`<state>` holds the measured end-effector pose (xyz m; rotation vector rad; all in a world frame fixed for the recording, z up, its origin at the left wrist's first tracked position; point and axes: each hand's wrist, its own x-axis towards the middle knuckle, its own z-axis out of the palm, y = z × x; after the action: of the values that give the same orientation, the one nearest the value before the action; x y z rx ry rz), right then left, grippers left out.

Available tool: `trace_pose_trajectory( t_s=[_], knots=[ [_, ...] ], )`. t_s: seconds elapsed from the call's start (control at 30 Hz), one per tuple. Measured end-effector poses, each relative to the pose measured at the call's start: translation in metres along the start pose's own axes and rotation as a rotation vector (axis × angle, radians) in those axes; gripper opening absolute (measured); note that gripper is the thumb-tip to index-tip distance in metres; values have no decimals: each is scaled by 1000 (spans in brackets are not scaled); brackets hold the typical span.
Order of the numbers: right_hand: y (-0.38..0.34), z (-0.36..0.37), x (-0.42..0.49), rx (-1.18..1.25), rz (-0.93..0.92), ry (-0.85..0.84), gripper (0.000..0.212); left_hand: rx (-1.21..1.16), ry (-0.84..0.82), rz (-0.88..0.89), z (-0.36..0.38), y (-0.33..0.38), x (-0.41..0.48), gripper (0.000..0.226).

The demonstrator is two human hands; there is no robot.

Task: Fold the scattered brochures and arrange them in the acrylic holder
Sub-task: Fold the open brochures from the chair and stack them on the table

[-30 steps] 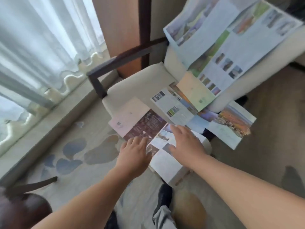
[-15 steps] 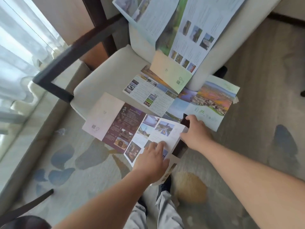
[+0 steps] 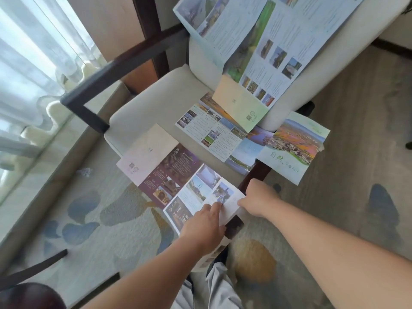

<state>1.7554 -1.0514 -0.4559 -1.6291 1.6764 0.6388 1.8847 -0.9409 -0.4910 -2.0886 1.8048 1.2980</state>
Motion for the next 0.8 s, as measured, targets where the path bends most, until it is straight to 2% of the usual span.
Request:
trace_pose_trajectory(
  t_s=[0.07, 0.2, 0.3, 0.4, 0.47, 0.57, 0.63, 0.73, 0.8],
  knots=[
    [2, 2, -1, 37, 8, -57, 34, -15, 7, 10, 2, 0, -3, 55],
    [-10, -16, -14, 162, -80, -84, 31, -71, 39, 19, -9, 2, -12, 57],
    [-35, -43, -30, 241, -209, 12, 26, -150, 171, 27, -42, 10, -20, 58],
    [-66, -70, -49, 321, -334, 113, 31, -257, 372, 26, -88, 17, -30, 44],
    [-84, -90, -63, 360, -401, 152, 32, -317, 443, 21, -116, 19, -40, 36],
    [-99, -121, -83, 350, -476, 148, 30, -482, 518, -9, -147, 18, -56, 28],
    [-100, -136, -94, 360, -509, 73, 24, -605, 562, -2, -160, 15, -64, 23],
    [-97, -134, -101, 456, -513, -132, 18, -658, 492, 56, -160, 13, -68, 15],
    [-94, -117, -93, 375, -464, -110, 14, -672, 355, 47, -143, 14, -62, 33]
  ],
)
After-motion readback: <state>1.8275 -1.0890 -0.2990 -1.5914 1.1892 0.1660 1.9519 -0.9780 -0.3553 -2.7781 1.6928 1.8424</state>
